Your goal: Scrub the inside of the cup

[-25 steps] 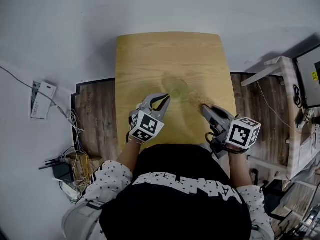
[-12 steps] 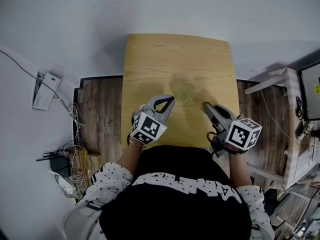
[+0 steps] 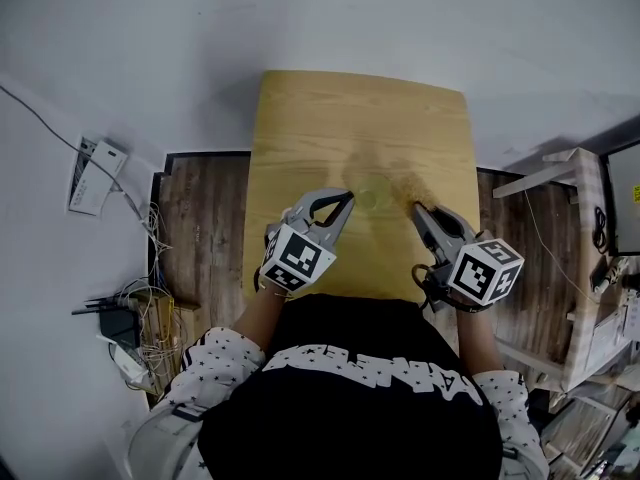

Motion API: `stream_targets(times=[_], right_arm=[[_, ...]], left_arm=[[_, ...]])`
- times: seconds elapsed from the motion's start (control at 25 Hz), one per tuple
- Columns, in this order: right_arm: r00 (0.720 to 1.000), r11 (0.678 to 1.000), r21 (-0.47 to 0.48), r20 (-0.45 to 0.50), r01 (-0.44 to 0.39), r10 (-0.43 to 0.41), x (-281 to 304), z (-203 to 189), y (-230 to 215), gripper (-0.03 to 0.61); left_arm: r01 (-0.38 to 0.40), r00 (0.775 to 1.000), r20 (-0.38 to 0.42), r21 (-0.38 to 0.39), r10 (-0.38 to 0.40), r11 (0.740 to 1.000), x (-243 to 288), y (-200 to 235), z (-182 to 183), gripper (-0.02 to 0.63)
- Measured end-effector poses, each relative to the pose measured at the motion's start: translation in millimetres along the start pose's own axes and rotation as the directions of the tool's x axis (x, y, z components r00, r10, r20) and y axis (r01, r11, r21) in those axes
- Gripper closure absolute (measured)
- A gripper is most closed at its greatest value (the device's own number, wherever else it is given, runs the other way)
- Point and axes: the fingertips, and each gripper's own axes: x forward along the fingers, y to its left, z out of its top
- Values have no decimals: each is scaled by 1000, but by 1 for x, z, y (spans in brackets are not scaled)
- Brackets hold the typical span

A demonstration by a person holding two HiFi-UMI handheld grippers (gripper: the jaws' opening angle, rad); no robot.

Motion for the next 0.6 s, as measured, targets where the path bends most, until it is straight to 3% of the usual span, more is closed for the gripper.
stream_targets(times=[0.6], right_arm=[[1000, 1000, -2, -11, -12, 12, -1, -5, -5, 525]], left_arm=[[7, 1000, -5, 18, -7, 1000, 0, -4, 6, 612]])
